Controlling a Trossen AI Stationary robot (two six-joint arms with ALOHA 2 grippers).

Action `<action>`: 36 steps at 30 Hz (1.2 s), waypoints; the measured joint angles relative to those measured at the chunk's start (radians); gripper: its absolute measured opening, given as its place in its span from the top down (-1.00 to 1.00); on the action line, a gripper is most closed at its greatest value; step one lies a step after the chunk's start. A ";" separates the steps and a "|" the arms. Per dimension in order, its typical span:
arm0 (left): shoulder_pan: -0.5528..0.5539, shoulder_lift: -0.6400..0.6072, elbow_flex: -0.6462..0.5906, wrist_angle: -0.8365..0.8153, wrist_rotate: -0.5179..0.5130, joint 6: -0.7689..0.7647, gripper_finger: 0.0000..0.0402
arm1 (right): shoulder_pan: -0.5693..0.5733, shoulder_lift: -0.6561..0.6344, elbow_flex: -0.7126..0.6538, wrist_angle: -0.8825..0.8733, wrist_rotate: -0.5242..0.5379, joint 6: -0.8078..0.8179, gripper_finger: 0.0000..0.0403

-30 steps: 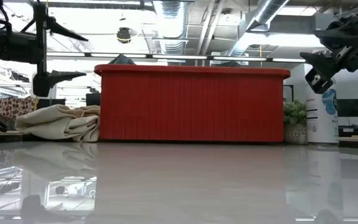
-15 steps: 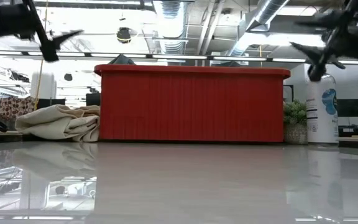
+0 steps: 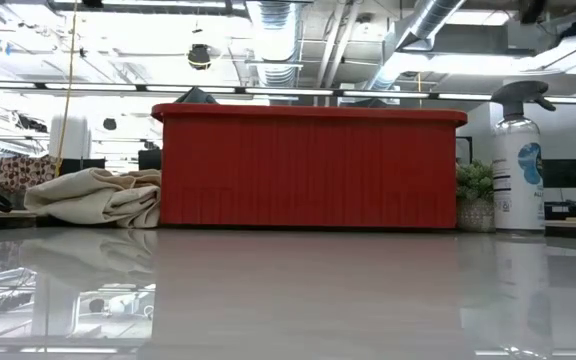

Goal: Fold Laundry from Bin
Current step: Put the white shirt in the center of the table

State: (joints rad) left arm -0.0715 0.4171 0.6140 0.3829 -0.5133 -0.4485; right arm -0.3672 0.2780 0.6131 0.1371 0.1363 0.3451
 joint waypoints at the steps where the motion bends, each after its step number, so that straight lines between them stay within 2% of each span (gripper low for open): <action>1: 0.000 0.041 0.048 -0.037 -0.009 0.013 -0.80 | 0.000 0.045 0.059 -0.043 0.026 -0.047 -0.05; 9: 0.001 0.285 0.396 -0.443 -0.051 0.052 -0.80 | -0.003 0.465 0.500 -0.305 0.212 -0.382 -0.05; 13: 0.016 0.367 0.523 -0.604 -0.092 0.023 -0.80 | -0.029 0.652 0.668 -0.385 0.214 -0.506 -0.05; 17: 0.045 0.410 0.619 -0.742 -0.128 -0.024 -0.80 | -0.064 0.814 0.794 -0.453 0.205 -0.527 -0.05; 23: 0.095 0.428 0.668 -0.837 -0.119 -0.036 -0.80 | -0.152 1.016 0.914 -0.618 0.183 -0.440 -0.05; 29: 0.131 0.432 0.668 -0.921 -0.086 -0.050 -0.80 | -0.234 1.190 0.955 -0.721 0.121 -0.404 -0.06; 33: 0.154 0.441 0.667 -0.958 -0.084 -0.076 -0.80 | -0.267 1.297 0.955 -0.739 0.115 -0.355 -0.16; 36: 0.170 0.447 0.667 -0.977 -0.071 -0.097 -0.80 | -0.292 1.360 0.955 -0.755 0.069 -0.316 -0.27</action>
State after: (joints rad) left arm 0.0988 0.8637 1.2808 -0.5946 -0.5844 -0.5451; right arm -0.6595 1.6376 1.5677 -0.6178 0.2050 0.0293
